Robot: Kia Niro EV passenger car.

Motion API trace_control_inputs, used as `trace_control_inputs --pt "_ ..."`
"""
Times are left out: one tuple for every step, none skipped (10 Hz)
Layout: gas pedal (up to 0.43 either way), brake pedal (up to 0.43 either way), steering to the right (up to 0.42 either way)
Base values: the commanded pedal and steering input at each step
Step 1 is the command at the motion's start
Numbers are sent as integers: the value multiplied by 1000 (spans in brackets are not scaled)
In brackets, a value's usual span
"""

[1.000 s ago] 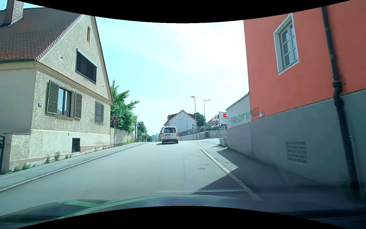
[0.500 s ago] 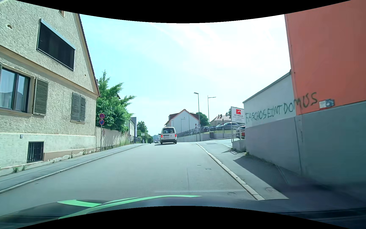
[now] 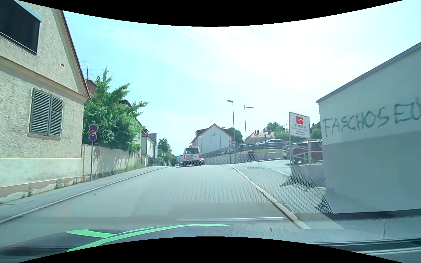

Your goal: Follow the waypoints while adhering to traffic rules and regulations

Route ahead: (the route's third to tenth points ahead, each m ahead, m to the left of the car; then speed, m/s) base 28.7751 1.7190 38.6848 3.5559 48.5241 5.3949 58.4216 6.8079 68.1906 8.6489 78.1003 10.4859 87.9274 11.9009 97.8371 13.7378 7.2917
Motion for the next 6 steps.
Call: trace_control_inputs --pt "150 0 -18" --pt "150 0 -18" --pt "150 0 -18" --pt "150 0 -20" --pt "150 0 -21" --pt "157 0 -25"
